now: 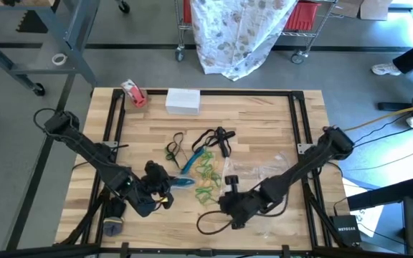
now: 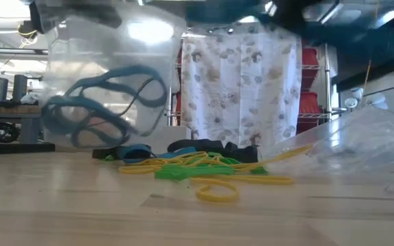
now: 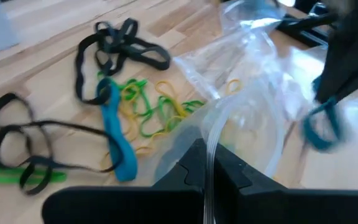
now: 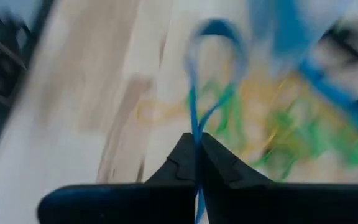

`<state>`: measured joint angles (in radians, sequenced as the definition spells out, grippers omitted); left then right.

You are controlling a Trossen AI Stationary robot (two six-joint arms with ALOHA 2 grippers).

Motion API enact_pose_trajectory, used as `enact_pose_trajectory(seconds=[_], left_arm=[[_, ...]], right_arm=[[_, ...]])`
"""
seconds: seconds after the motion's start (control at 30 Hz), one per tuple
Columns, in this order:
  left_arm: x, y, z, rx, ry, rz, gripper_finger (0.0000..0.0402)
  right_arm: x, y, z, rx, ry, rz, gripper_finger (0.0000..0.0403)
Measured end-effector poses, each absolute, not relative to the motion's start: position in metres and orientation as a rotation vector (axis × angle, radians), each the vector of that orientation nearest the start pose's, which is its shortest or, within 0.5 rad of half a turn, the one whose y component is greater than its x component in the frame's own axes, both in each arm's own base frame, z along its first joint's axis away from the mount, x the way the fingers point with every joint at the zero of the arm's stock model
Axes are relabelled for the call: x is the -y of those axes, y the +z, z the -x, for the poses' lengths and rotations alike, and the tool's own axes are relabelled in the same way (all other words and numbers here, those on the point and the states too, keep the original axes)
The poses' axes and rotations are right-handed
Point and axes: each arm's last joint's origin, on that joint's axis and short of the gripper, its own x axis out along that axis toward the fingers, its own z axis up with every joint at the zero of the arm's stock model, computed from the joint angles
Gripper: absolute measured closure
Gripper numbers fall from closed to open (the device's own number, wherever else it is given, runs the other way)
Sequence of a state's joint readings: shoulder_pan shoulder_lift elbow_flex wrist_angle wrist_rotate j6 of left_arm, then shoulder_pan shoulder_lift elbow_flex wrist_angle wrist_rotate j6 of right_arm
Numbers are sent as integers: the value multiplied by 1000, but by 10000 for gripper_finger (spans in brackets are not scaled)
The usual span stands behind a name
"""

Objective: Sort rubber bands
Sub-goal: Put the blue rubber band into the transparent zip bag

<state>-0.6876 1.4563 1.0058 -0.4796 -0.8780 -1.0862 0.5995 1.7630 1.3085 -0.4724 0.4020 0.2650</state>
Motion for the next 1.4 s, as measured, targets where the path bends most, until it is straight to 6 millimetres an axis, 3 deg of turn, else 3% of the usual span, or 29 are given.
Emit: enact_pose_trajectory(seconds=[0.1,0.3,0.6,0.9,1.27,1.4], left_arm=[[168,246,-239,-451,461,390,401],[172,252,-244,-413,413,391,401],[177,259,-248,-361,358,393,402],[179,262,-249,-337,341,409,402],[184,275,-244,-285,292,425,401],[183,278,-242,-279,290,421,401]], right_arm=[[-201,267,-327,-641,76,229,401],[-193,300,-359,-280,126,277,401],[-169,304,-390,-69,212,328,401],[-165,289,-398,-110,234,343,402],[-162,266,-392,-355,264,408,402],[-159,257,-388,-456,202,418,402]])
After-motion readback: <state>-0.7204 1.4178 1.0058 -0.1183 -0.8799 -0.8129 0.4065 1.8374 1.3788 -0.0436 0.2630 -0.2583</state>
